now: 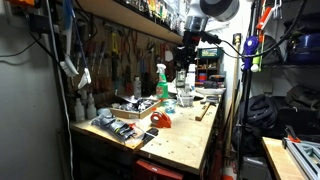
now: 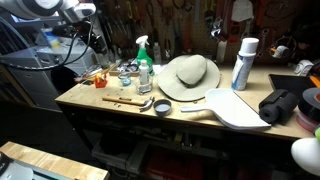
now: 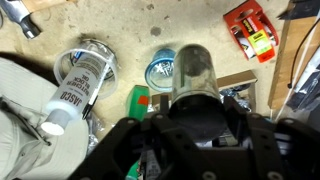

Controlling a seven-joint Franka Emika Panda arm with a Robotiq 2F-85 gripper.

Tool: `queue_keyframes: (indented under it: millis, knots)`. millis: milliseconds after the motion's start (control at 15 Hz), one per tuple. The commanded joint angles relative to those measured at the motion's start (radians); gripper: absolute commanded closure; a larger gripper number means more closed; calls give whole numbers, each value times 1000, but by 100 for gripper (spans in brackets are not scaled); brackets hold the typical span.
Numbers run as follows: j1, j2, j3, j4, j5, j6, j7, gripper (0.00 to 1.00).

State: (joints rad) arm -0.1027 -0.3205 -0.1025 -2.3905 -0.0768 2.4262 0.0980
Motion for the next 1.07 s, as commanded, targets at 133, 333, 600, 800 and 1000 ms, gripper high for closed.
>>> queue_keyframes:
  millis: [133,333,600,800,1000]
  knots:
    - [-118,66,6,122,-155,3,99,69]
    - [-201,145,-13,228,-280,-42,203,69]
    - [-258,266,-80,359,-361,-95,316,69]
    - [-235,257,-115,342,-330,-78,298,44]
    - [-231,300,-125,377,-332,-80,325,44]
